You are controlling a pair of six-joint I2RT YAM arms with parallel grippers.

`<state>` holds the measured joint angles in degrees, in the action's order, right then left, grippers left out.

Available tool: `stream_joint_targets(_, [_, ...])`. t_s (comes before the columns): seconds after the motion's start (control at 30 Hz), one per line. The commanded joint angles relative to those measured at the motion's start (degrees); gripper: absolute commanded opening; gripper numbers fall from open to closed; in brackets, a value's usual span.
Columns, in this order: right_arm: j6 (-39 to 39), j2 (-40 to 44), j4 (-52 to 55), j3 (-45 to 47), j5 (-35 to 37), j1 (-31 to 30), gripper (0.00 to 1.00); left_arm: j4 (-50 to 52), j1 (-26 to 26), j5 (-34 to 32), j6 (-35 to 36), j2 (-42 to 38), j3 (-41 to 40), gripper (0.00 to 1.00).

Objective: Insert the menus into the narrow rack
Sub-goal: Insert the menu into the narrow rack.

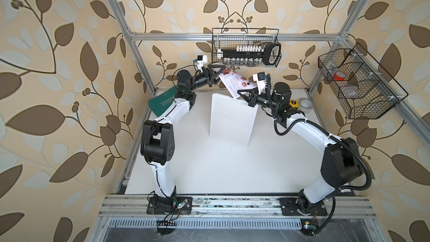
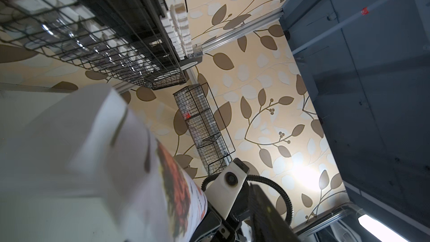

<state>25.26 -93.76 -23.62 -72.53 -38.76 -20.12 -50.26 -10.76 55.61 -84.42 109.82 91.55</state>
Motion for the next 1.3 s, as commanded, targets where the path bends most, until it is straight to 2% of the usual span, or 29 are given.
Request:
stream_joint_targets(0.0, [-0.46, 1.21, 1.94, -0.32, -1.23, -0.10, 0.00, -2.81, 0.66, 2.27, 0.50, -3.04, 2.15, 0.34])
stream_joint_targets(0.1, [-0.98, 0.88, 2.57, -0.50, -1.47, -0.09, 0.00, -3.48, 0.57, 2.61, 0.36, -3.37, 0.81, 0.18])
stream_joint_targets(0.13, [-1.32, 0.86, 3.03, -0.67, -1.66, -0.10, 0.00, -3.70, 0.57, 2.66, 0.23, -3.54, 0.38, 0.15])
stream_joint_targets(0.37, [-3.50, 1.13, 5.65, -1.53, -2.94, 0.02, 0.00, -3.11, 0.57, 2.57, 1.29, -3.61, -0.32, 0.08])
stream_joint_targets(0.53, [-3.63, 1.18, 6.48, -1.82, -3.59, 0.00, 0.00, 0.62, 0.57, 2.48, 5.58, -3.28, 0.76, 0.00])
stream_joint_targets(0.9, [-6.04, 1.69, 8.56, -1.01, -1.46, -0.01, 0.00, 0.87, 0.57, 2.75, 7.36, -3.13, -0.11, 0.00])
stream_joint_targets(1.1, [-8.06, 2.36, 10.80, -1.00, 0.32, -0.09, 0.00, 1.99, 0.57, 2.50, 8.45, -2.94, 0.47, 0.08])
stream_joint_targets(1.27, [-10.51, 2.68, 13.21, -1.27, 1.31, -0.26, 0.00, 2.36, 0.57, 2.57, 8.72, -2.77, 0.38, 0.07])
